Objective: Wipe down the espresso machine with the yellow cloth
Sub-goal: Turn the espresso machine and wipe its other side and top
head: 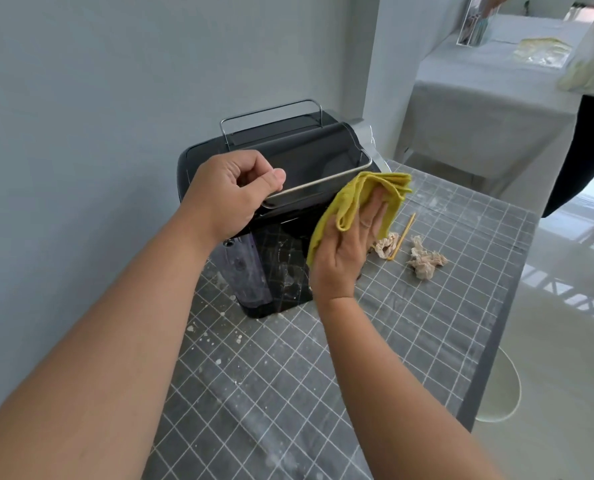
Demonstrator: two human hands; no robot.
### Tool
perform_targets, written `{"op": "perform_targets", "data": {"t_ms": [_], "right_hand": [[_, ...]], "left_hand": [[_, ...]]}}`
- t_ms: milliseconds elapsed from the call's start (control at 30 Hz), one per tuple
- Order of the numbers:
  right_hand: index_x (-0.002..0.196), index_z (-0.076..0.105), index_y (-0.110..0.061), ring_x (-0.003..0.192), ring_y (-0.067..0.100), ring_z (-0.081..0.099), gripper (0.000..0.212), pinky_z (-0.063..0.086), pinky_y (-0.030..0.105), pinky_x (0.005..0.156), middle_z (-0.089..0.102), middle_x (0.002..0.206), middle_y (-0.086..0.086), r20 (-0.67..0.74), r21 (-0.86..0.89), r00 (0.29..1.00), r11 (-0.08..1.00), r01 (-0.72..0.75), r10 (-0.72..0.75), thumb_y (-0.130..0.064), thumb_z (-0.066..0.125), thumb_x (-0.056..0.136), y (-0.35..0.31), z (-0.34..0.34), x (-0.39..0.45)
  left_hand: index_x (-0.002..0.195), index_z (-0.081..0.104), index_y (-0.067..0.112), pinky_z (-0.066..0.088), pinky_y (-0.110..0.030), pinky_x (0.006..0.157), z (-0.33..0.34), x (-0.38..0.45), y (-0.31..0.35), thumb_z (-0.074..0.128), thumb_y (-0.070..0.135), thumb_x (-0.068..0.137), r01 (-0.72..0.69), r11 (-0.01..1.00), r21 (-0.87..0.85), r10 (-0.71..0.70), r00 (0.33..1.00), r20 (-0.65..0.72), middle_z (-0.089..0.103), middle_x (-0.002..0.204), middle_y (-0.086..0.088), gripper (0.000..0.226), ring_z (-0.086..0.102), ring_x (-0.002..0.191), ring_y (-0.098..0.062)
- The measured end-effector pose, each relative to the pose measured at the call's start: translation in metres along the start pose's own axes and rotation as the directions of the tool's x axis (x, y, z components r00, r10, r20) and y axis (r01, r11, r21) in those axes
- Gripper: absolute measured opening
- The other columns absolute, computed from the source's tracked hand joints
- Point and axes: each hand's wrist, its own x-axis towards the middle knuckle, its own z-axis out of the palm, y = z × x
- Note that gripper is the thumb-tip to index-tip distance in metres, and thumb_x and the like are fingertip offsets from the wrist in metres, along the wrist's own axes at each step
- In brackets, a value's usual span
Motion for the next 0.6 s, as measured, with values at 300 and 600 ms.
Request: {"op": "perform_targets", "data": {"t_ms": [300,600], "right_hand": [[0.145,0.010,-0.048,0.145,0.019,-0.018,0.048,-0.001,0.055,0.116,-0.009,0.158,-0.014,0.281,-0.099,0.912,0.936,0.339,-0.300,-0.038,0.027,0.102,0.017,0.013,-0.029],[0.150,0.013,-0.035,0.145,0.037,-0.008,0.051,0.003,0.065,0.113,-0.008,0.160,-0.010,0.372,-0.017,0.851,0.914,0.405,-0.370,-0.028,0.030,0.102,0.011,0.030,-0.073]], "left_hand": [[0.070,0.065,0.012,0.039,-0.024,0.055,0.001,0.000,-0.003,0.070,0.028,0.085,-0.044,0.999,-0.013,0.044,0.999,0.001,0.056,0.066,-0.020,0.022,0.044,0.058,-0.013],[0.066,0.059,0.011,0.038,-0.018,0.049,0.002,-0.001,-0.004,0.072,0.029,0.084,-0.107,0.990,0.096,0.105,0.994,0.025,0.053,0.059,0.002,0.029,0.043,0.053,-0.005]]}}
